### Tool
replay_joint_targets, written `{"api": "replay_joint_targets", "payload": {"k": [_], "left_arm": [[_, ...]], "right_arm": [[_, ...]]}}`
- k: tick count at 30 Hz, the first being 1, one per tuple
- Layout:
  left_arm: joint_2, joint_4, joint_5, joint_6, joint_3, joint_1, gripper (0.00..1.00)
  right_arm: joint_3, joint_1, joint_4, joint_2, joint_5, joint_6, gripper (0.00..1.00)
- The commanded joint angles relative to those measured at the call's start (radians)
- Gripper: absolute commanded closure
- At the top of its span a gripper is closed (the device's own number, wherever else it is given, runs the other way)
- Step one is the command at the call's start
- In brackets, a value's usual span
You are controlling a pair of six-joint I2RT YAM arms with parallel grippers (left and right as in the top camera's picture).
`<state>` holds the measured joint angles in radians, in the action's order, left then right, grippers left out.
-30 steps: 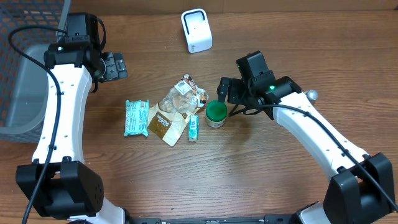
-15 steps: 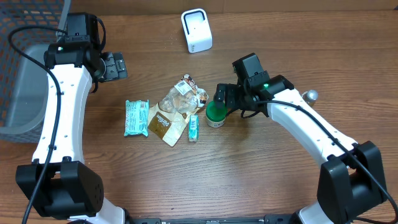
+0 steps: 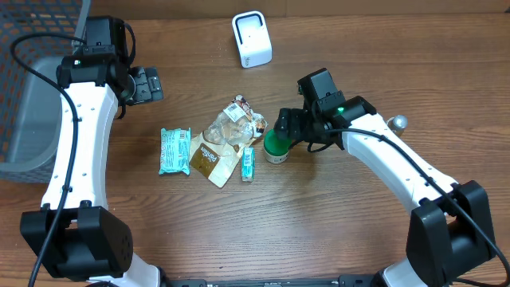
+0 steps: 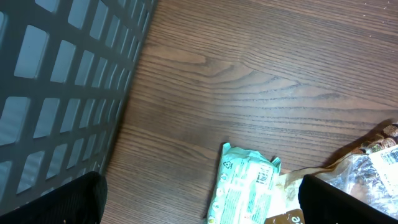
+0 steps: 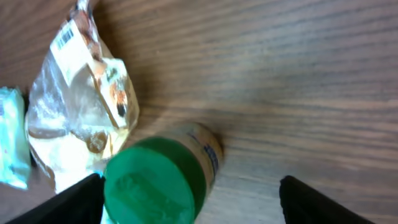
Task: Scan the item barcode
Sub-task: 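Move the right gripper above the green-lidded tub, then lower the right gripper around the green lid of the tub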
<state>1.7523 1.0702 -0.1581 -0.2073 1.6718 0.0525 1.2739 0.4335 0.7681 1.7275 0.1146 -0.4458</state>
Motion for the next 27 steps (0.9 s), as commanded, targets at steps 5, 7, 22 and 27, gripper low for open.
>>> {"api": "replay_joint_targets", "payload": {"k": [5,7,22,27], "left_arm": [[-0.007,-0.001,-0.006,0.002,0.018,0.000,0.00],[-0.007,-0.001,-0.006,0.002,0.018,0.000,0.00],[-0.007,-0.001,-0.006,0.002,0.018,0.000,0.00],[-0.007,-0.001,-0.006,0.002,0.018,0.000,0.00]], "right_arm": [[0.152,0.033,0.104,-0.019,-0.020,-0.022,0.07],[0.152,0.047,0.102,-0.018,-0.028,-0.021,0.06],[0.138,0.213,0.082,-0.007,-0.302,-0.022,0.00],[0.137,0.233,0.076,0.034,-0.334,-0.021,0.00]]}}
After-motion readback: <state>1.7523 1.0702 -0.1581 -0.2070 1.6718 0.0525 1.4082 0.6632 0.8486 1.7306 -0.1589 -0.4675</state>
